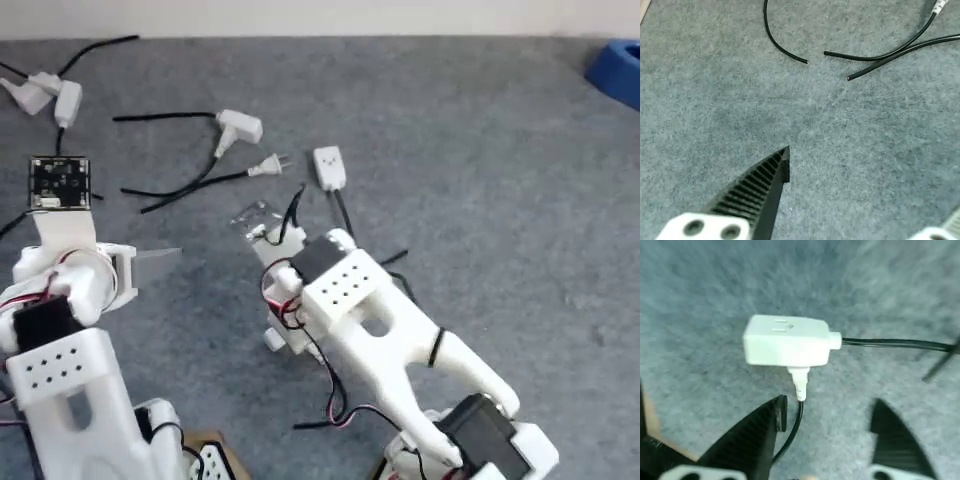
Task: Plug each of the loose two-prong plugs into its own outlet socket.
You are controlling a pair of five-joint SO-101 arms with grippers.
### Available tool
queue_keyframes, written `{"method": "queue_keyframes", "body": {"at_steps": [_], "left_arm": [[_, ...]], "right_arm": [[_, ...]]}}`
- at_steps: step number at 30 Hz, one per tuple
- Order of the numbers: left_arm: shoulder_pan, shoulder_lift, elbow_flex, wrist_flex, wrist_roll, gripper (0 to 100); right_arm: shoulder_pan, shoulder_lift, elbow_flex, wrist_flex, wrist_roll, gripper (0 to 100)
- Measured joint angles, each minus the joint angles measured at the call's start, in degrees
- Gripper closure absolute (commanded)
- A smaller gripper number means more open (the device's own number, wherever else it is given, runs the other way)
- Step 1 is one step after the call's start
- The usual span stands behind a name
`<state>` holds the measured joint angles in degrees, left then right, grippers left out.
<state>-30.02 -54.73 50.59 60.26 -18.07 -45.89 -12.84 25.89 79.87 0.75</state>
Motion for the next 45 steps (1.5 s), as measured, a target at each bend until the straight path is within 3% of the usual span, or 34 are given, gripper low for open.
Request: {"method": "queue_keyframes", "body": {"at_steps": [5,8,13,17,23,26,30,36,41,45], "left_arm": [[0.0,0.0,0.0,0.0,0.0,50],[0.0,0.0,0.7,0.18,0.0,50],[4.84,0.0,0.88,5.36,-1.41,50],[10.9,0.0,0.88,10.29,-3.16,50],[20.75,3.52,0.88,15.38,-3.16,68],[25.05,9.85,0.79,15.65,-3.69,73],[30.68,20.57,-2.2,15.65,-5.27,73],[41.23,34.2,-11.52,17.14,-5.45,61],[50.02,41.05,-15.38,18.99,-5.63,60],[52.48,43.69,-15.65,19.16,-5.63,60]], "right_arm": [[0.18,-2.02,0.0,1.85,0.0,68.8],[3.87,-4.4,0.0,1.85,0.0,68.8],[18.64,-11.96,0.44,-0.26,-0.09,68.8],[34.29,-13.54,9.23,-3.43,0.79,68.8],[47.82,-13.71,26.46,-15.12,6.33,68.8],[50.2,-13.71,31.03,-18.81,7.12,68.8],[50.73,-13.98,31.65,-19.96,7.21,68.8],[50.81,-14.07,31.65,-20.13,7.21,68.8],[50.81,-14.07,31.65,-20.13,7.21,68.8],[50.81,-14.07,31.65,-20.04,7.21,68.8]]}}
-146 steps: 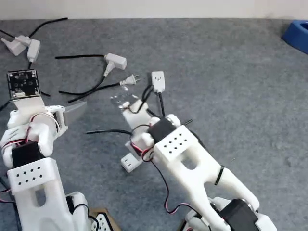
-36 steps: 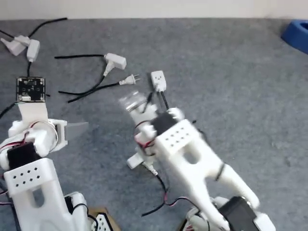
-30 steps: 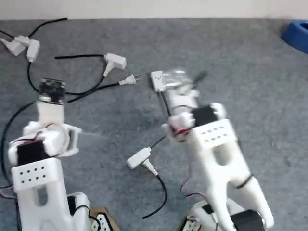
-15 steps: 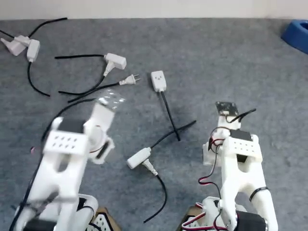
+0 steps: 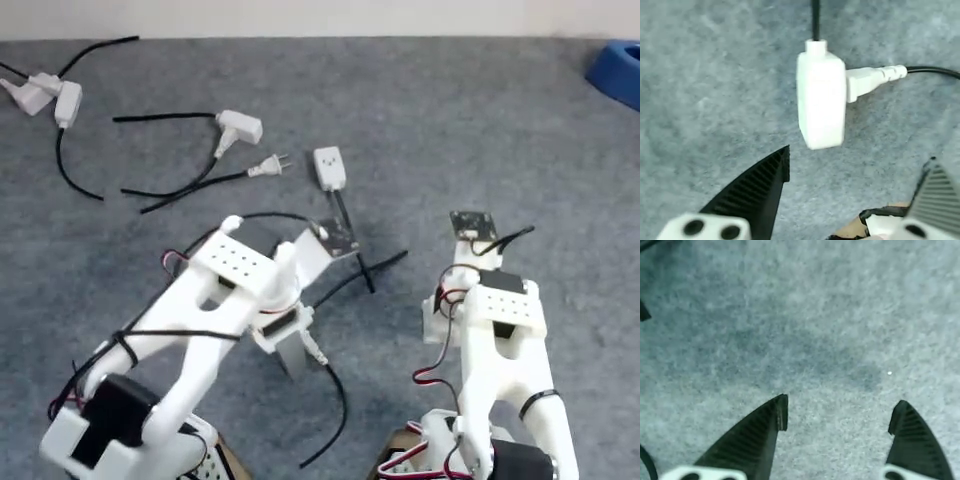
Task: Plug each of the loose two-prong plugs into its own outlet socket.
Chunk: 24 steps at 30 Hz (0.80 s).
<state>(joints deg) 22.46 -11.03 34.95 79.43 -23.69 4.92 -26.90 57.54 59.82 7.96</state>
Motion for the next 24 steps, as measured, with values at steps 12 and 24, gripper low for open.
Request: {"method": "queue_keyframes", "body": {"at_steps": [12,24], "left_arm": [[0.18,9.58,-0.09,-4.75,0.0,86],[0.09,10.37,-4.75,-7.56,-4.66,87]], "right_arm": [[0.0,0.0,0.62,0.0,0.0,68.8],[-0.09,0.0,0.62,0.0,0.0,68.8]]}}
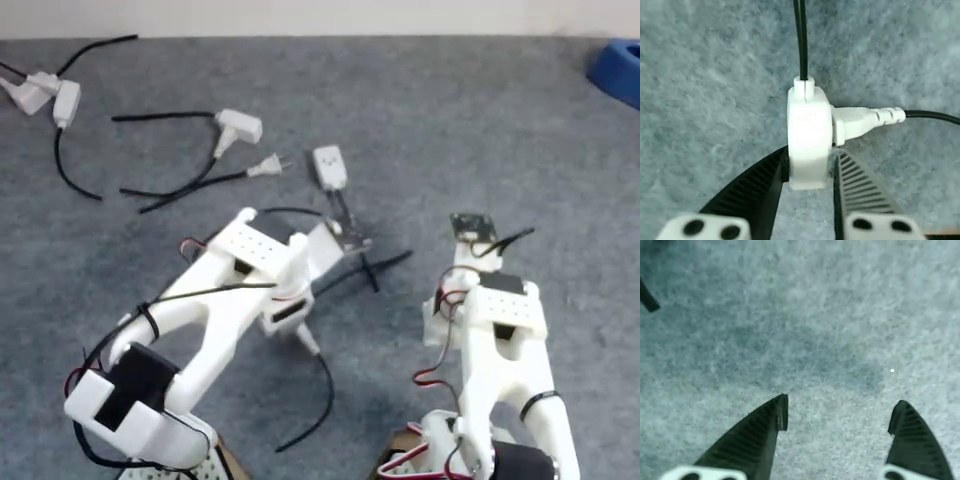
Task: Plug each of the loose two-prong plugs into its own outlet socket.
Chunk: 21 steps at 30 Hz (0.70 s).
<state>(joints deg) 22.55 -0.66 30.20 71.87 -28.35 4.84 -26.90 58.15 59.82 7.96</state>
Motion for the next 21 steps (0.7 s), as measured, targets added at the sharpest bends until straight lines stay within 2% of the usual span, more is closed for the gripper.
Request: {"method": "queue_keyframes", "body": {"at_steps": [3,7,16,21], "left_arm": [[-0.44,0.0,0.18,-0.7,0.0,89],[-4.66,0.0,-0.79,-2.02,-0.18,90],[-26.02,0.09,-18.64,-3.69,-1.67,90],[-34.46,1.85,-27.6,-3.69,-4.48,90]], "right_arm": [[0.0,0.0,0.0,0.0,0.0,68.8],[0.0,0.0,0.0,0.0,0.0,68.8],[0.0,0.0,0.0,0.0,0.0,68.8],[0.0,0.0,0.0,0.0,0.0,68.8]]}}
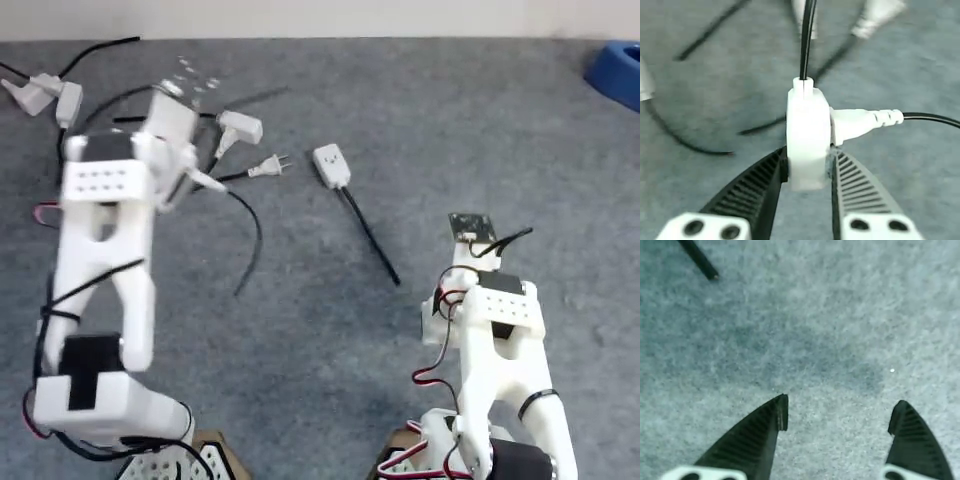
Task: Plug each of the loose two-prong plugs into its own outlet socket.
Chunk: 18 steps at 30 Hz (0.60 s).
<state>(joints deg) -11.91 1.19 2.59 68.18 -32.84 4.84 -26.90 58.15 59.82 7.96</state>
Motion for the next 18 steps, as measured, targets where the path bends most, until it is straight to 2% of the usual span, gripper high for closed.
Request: {"method": "queue_keyframes", "body": {"at_steps": [7,13,18], "left_arm": [[-11.25,16.18,-17.93,-3.69,-0.88,90],[-17.58,37.98,-44.92,-6.24,-0.88,85],[-18.46,57.32,-72.26,-7.74,-0.88,69]], "right_arm": [[0.0,0.0,0.18,0.0,0.0,68.8],[0.0,0.0,0.18,-0.97,0.0,68.8],[0.0,0.0,0.18,-1.05,0.0,68.8]]}}
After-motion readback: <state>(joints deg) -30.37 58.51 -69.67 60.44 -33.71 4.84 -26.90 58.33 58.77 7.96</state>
